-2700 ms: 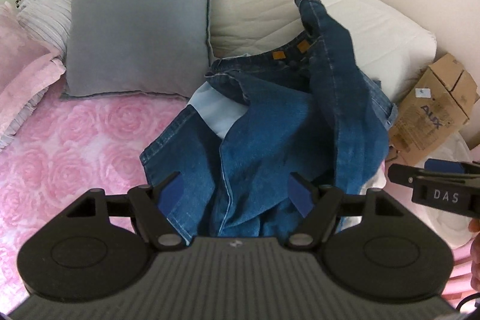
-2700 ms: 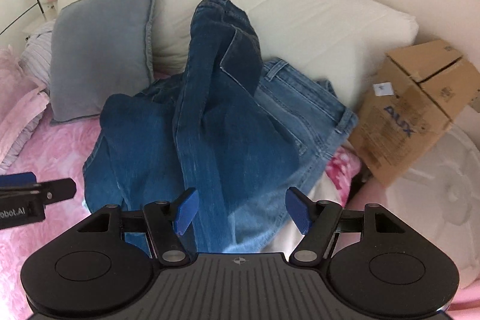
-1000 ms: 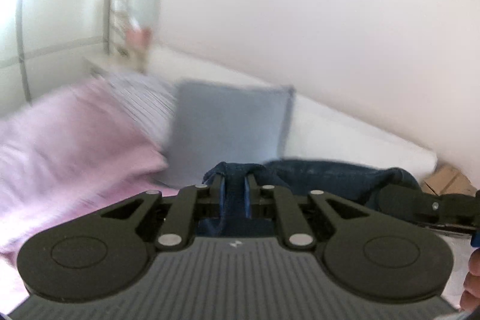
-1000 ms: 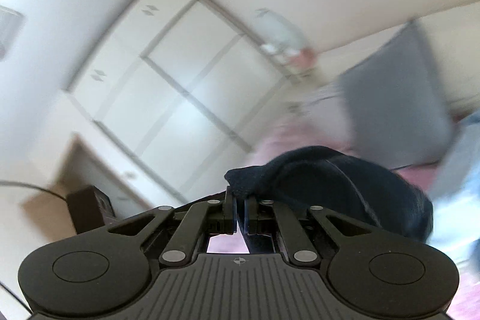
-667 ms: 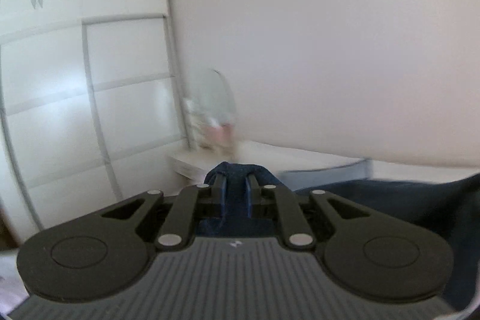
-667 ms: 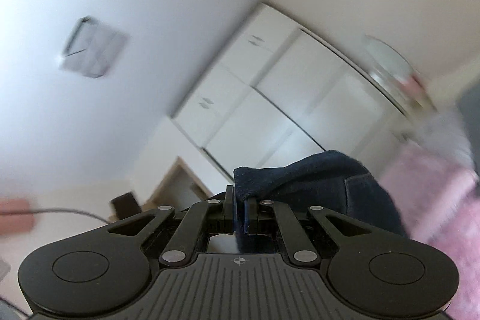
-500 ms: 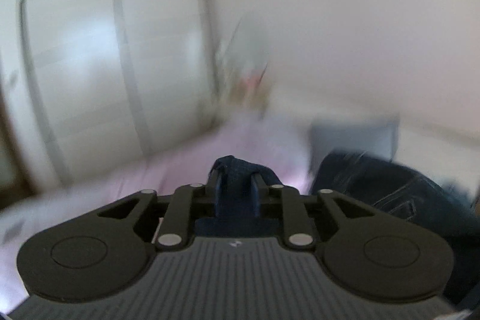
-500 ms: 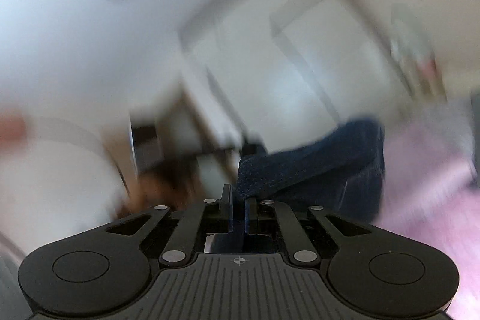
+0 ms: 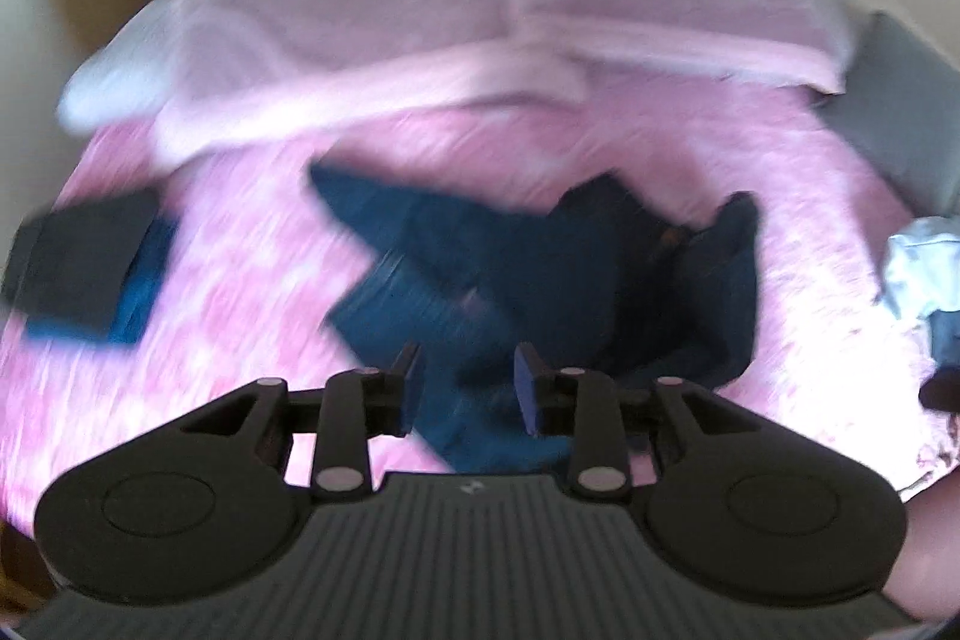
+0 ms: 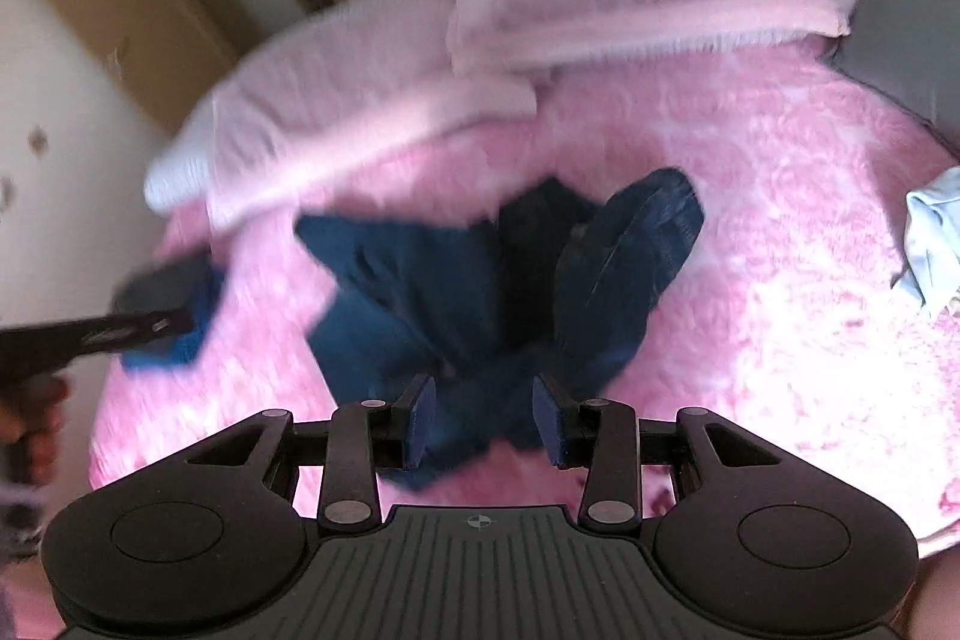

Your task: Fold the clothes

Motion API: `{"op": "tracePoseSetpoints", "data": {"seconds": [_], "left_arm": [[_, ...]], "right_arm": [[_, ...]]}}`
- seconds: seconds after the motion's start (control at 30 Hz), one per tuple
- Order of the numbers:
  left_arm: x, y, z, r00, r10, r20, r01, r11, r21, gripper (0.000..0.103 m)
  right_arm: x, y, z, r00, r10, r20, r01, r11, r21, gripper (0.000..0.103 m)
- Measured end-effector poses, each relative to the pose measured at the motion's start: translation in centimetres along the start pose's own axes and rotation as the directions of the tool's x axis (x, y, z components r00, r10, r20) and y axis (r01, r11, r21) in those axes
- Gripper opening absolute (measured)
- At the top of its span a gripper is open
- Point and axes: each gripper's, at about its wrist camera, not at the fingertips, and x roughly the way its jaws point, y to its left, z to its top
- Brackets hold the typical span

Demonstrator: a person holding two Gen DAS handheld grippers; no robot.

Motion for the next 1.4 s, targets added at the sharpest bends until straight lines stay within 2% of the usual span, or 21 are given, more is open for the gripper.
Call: {"op": "tracePoseSetpoints", "data": {"seconds": [0.1, 0.2, 0.4, 0.67, 1.0, 1.4], "left_arm": [[-1.1, 0.8, -3.2, 0.998, 0.058, -0.023, -0.059, 0.996, -0.06, 0.031], [-2.4, 0.3, -5.5, 0.997, 0.077, -0.03, -0.08, 0.991, -0.107, 0.035], [-4.2, -5.2, -8.5, 0.995, 0.087, -0.043, -0.092, 0.987, -0.135, 0.04], [-6.0, -11.5, -12.8, 0.988, 0.125, -0.091, -0.134, 0.985, -0.11, 0.041], [-8.8, -14.0, -13.3, 0.979, 0.199, -0.05, -0.202, 0.976, -0.084, 0.046], [-7.6, -13.7, -12.6, 0.984, 0.175, -0.042, -0.177, 0.982, -0.067, 0.046]], "right_arm": [[0.8, 0.7, -2.4, 0.998, -0.01, -0.054, 0.007, 0.998, -0.061, 0.04], [0.8, 0.9, -4.1, 0.996, -0.031, -0.086, 0.019, 0.99, -0.137, 0.04], [-0.8, -1.2, -7.8, 0.99, -0.07, -0.121, 0.041, 0.973, -0.227, 0.04], [-2.2, -5.2, -11.3, 0.974, -0.094, -0.204, 0.041, 0.968, -0.248, 0.04], [-4.3, -6.9, -12.4, 0.98, -0.062, -0.189, 0.011, 0.967, -0.256, 0.04], [-3.5, -7.1, -11.9, 0.978, -0.079, -0.193, 0.035, 0.974, -0.223, 0.04]]}}
